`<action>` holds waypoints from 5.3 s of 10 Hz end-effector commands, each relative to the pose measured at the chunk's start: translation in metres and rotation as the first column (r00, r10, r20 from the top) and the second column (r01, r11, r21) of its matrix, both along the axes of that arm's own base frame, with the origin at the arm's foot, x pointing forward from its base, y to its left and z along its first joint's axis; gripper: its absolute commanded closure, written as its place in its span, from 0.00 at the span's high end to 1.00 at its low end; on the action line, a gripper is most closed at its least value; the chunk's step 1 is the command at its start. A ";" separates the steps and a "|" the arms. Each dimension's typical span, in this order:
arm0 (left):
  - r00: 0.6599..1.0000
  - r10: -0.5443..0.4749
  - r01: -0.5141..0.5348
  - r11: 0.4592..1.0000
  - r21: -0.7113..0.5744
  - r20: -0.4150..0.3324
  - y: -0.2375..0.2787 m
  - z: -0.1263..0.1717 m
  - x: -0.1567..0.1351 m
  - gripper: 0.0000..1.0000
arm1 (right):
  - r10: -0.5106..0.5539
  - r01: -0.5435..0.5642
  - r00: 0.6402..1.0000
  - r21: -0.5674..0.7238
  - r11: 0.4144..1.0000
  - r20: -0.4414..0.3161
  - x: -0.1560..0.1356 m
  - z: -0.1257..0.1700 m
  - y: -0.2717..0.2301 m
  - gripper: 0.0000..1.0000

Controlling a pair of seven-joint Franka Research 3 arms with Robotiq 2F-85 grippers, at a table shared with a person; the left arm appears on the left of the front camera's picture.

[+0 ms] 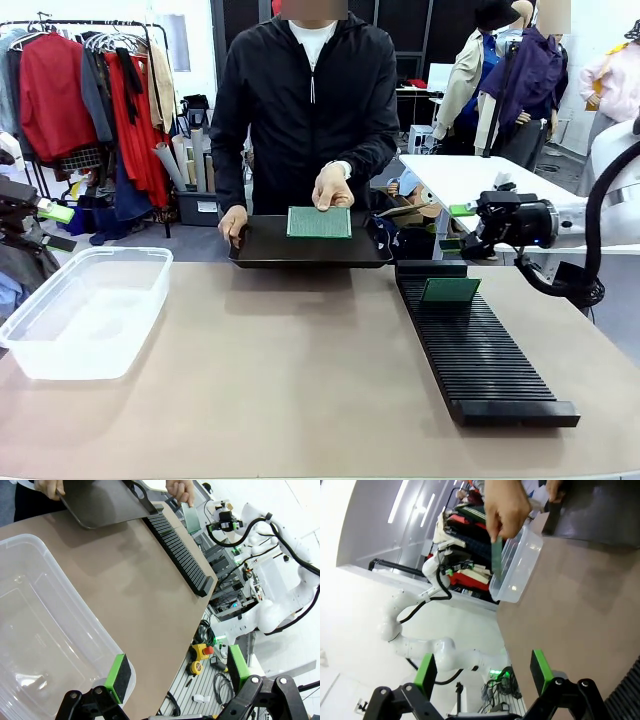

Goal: Sort PCBs into racks and boxes based on the side picked up.
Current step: Pick up the Blank PCB handed by the Human, then if the short side of the Blank PCB is picked up, insert it into the PCB Rack ; if the long side is picked up, place it in the Organizing box.

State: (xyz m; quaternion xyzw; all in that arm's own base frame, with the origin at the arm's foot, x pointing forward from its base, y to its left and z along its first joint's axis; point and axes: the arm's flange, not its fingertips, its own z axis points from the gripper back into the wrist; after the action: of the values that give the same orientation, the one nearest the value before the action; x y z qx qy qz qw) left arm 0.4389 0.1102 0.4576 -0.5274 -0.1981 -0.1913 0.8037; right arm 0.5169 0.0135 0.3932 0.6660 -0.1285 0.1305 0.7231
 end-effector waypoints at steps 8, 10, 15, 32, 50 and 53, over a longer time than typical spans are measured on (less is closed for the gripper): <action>1.000 0.002 -0.002 1.000 -0.007 -0.007 0.000 0.003 -0.001 1.00 | -0.126 0.126 0.989 0.007 0.992 0.074 0.028 -0.012 0.079 1.00; 1.000 0.002 -0.002 1.000 -0.007 -0.007 0.000 0.003 -0.001 1.00 | -0.141 0.140 0.985 0.011 0.990 0.097 0.032 -0.013 0.090 1.00; 1.000 0.002 -0.002 1.000 -0.007 -0.007 0.000 0.003 -0.001 1.00 | -0.103 0.101 0.985 0.023 0.995 0.139 0.055 -0.021 0.115 1.00; 1.000 0.002 -0.002 1.000 -0.007 -0.007 0.000 0.003 -0.001 1.00 | -0.014 0.009 0.971 0.022 1.000 0.240 0.113 -0.015 0.160 0.58; 1.000 0.002 -0.002 1.000 -0.007 -0.007 0.000 0.003 -0.001 1.00 | -0.037 0.030 0.980 0.039 0.999 0.197 0.112 -0.022 0.152 0.00; 1.000 0.002 -0.002 1.000 -0.007 -0.007 0.000 0.003 -0.001 1.00 | -0.037 0.030 0.980 0.039 0.999 0.197 0.112 -0.022 0.152 0.00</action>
State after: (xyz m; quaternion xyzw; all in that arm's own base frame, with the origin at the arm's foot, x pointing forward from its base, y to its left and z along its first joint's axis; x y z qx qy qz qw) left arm 0.4389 0.1103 0.4577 -0.5273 -0.1982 -0.1913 0.8038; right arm 0.6290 0.1612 0.3688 0.6644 -0.1964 0.1854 0.6968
